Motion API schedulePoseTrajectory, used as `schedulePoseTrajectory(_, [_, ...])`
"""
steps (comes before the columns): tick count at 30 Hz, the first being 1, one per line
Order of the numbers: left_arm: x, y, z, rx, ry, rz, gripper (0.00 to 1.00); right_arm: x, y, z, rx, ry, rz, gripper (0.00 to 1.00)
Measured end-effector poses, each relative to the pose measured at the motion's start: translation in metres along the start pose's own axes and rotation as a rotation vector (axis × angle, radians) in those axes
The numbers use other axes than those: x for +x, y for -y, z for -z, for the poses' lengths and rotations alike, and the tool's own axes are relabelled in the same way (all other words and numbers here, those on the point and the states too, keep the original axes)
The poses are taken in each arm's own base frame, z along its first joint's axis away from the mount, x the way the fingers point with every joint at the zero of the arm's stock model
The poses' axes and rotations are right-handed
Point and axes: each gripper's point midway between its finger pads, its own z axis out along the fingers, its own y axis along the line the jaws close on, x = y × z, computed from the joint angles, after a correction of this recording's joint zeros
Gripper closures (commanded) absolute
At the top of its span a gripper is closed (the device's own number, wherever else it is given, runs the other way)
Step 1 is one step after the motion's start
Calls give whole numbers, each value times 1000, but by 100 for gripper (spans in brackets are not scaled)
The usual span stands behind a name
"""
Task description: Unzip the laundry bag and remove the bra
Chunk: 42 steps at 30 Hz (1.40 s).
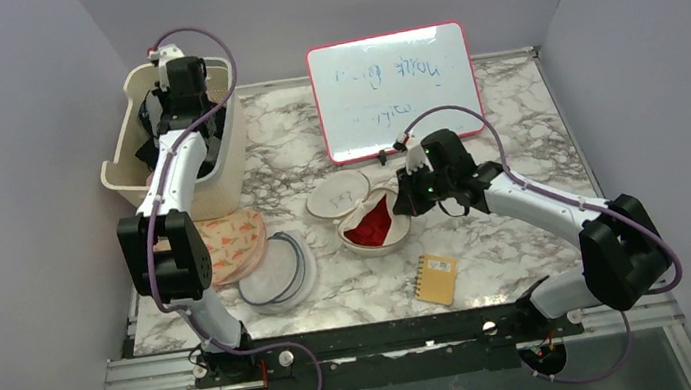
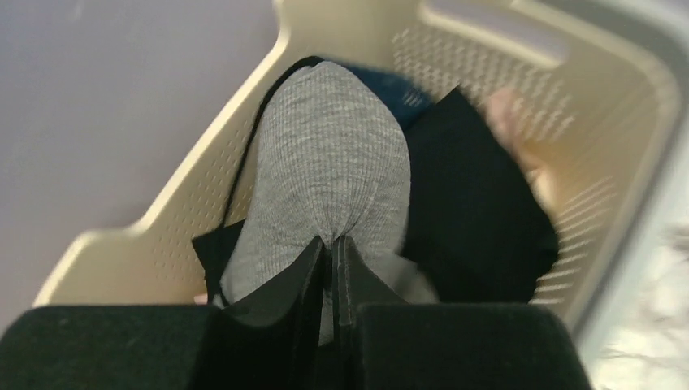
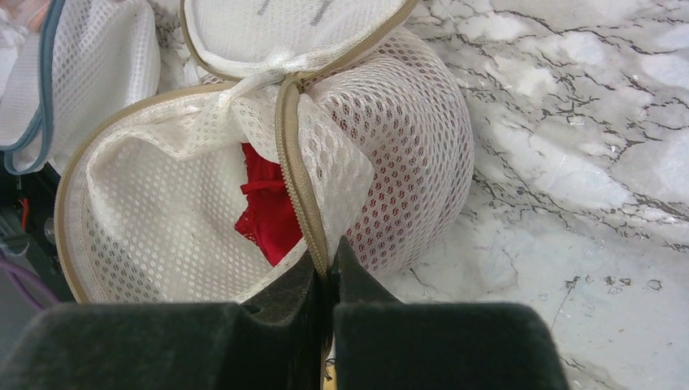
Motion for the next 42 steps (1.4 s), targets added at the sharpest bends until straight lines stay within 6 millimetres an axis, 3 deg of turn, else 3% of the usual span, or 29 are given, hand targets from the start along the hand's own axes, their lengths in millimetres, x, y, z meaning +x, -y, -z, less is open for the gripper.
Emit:
schedulePoseTrajectory(3, [53, -27, -5, -51, -98, -12, 97, 0, -2, 0, -10, 1, 1, 99])
schedulePoseTrajectory(5, [71, -47, -2, -81, -129, -4, 69, 0, -2, 0, -13, 1, 1, 99])
schedulePoseTrajectory(7, [71, -67, 4, -102, -124, 22, 41, 0, -2, 0, -14, 1, 1, 99])
schedulePoseTrajectory(9, [62, -71, 12, -88, -91, 58, 31, 0, -2, 0, -14, 1, 1, 99])
schedulePoseTrajectory(13, [49, -69, 31, -33, -32, 116, 28, 0, -3, 0, -17, 0, -4, 99])
schedulePoseTrajectory(18, [54, -56, 53, 68, -21, 167, 30, 1, -5, 1, -24, -1, -18, 99])
schedulePoseTrajectory(21, [45, -25, 71, 197, 6, 170, 31, 5, -5, 0, -24, -11, -33, 99])
schedulePoseTrajectory(23, [36, 19, 98, 355, 55, 132, 31, 12, -4, 0, -22, -21, -47, 99])
schedulePoseTrajectory(25, [35, 69, 138, 551, 108, 77, 32, 22, -3, 0, -19, -33, -63, 99])
schedulePoseTrajectory(27, [46, 115, 183, 751, 146, 4, 33, 33, -1, 2, -14, -47, -79, 99])
schedulePoseTrajectory(30, [68, 168, 248, 1021, 182, -116, 33, 46, 2, 4, 2, -60, -98, 99])
schedulePoseTrajectory(34, [95, 209, 322, 1279, 238, -273, 47, 60, 10, 5, 38, -53, -114, 99])
schedulePoseTrajectory(36, [114, 223, 361, 1389, 277, -376, 62, 65, 13, 4, 48, -50, -121, 99])
schedulePoseTrajectory(39, [153, 233, 415, 1526, 326, -549, 82, 72, 15, 2, 52, -46, -129, 99])
schedulePoseTrajectory(42, [198, 233, 444, 1606, 350, -721, 92, 74, 16, 3, 54, -45, -129, 99])
